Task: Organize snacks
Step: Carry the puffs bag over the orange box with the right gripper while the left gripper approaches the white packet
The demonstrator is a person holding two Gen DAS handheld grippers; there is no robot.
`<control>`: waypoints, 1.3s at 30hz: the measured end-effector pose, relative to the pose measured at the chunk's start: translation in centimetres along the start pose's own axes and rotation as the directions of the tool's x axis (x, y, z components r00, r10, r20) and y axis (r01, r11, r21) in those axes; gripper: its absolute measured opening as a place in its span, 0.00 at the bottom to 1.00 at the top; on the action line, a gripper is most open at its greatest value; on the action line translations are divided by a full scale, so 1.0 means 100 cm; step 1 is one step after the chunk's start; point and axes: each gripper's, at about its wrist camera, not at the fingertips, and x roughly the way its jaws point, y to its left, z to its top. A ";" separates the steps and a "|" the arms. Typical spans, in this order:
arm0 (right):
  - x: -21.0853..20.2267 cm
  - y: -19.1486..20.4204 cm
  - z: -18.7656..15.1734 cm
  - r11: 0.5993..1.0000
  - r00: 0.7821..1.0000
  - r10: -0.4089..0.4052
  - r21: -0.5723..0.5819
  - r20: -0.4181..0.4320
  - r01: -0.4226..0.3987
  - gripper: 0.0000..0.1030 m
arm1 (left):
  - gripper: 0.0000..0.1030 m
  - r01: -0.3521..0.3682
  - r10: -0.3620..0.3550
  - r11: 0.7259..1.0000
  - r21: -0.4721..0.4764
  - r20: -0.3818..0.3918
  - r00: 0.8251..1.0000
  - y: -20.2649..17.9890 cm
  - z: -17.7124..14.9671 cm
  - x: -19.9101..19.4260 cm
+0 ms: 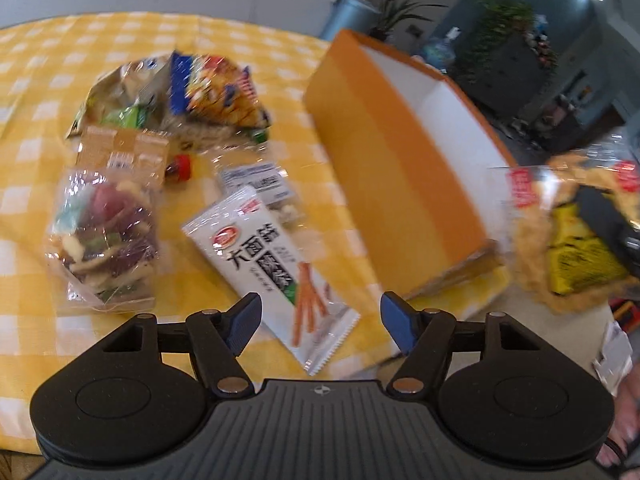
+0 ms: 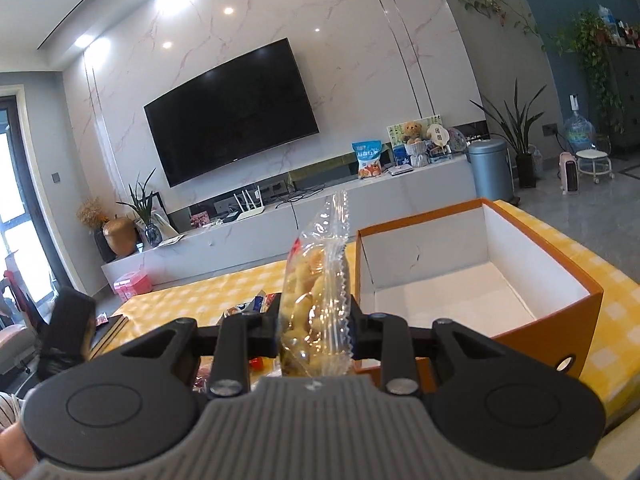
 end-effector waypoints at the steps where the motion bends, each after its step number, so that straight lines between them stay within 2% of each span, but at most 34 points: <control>1: 0.000 0.000 0.000 1.000 1.000 0.005 0.001 0.001 -0.005 0.26 | 0.75 0.003 -0.003 1.000 -0.005 0.002 1.000 0.002 0.000 0.004; 5: 0.003 -0.008 0.000 1.000 1.000 0.001 0.018 -0.012 -0.001 0.26 | 0.74 0.014 -0.013 0.999 -0.051 0.006 1.000 0.012 0.000 0.018; 8: 0.004 -0.017 0.000 0.999 1.000 -0.009 0.050 -0.028 0.010 0.26 | 0.65 -0.039 0.037 0.993 -0.107 -0.019 0.999 0.020 0.001 0.027; 11: 0.004 -0.017 0.002 0.998 0.999 -0.021 0.053 -0.030 0.023 0.26 | 0.65 -0.036 0.036 0.991 -0.130 -0.002 0.999 0.026 -0.001 0.026; 15: 0.004 -0.011 0.000 0.999 0.999 -0.019 0.026 -0.029 0.019 0.26 | 0.66 -0.067 0.070 0.987 -0.147 0.012 0.998 0.029 -0.006 0.018; 27: 0.015 -0.013 -0.001 1.000 0.998 -0.020 0.006 -0.065 0.020 0.26 | 0.67 -0.022 0.039 0.983 -0.182 0.090 0.995 0.032 -0.001 0.028; 29: 0.016 -0.012 0.000 1.000 0.997 -0.028 0.002 -0.072 0.028 0.26 | 0.53 -0.034 0.052 0.980 -0.196 0.086 0.995 0.032 0.001 0.028; 31: 0.018 -0.012 0.000 1.000 0.997 -0.027 -0.002 -0.074 0.027 0.26 | 0.46 -0.049 0.065 0.981 -0.190 0.077 0.995 0.032 0.002 0.027; 32: 0.018 -0.011 0.001 1.000 0.997 -0.024 -0.006 -0.071 0.023 0.26 | 0.38 -0.057 0.073 0.981 -0.185 0.078 0.994 0.032 0.002 0.027; 37: 0.018 -0.007 0.000 0.999 0.998 -0.015 -0.046 -0.058 0.013 0.26 | 0.20 -0.022 0.044 0.976 -0.218 0.096 0.994 0.039 -0.004 0.024; 39: 0.019 -0.009 -0.001 0.999 0.998 -0.017 -0.043 -0.063 0.014 0.26 | 0.17 -0.022 0.042 0.978 -0.205 0.097 0.994 0.037 -0.002 0.021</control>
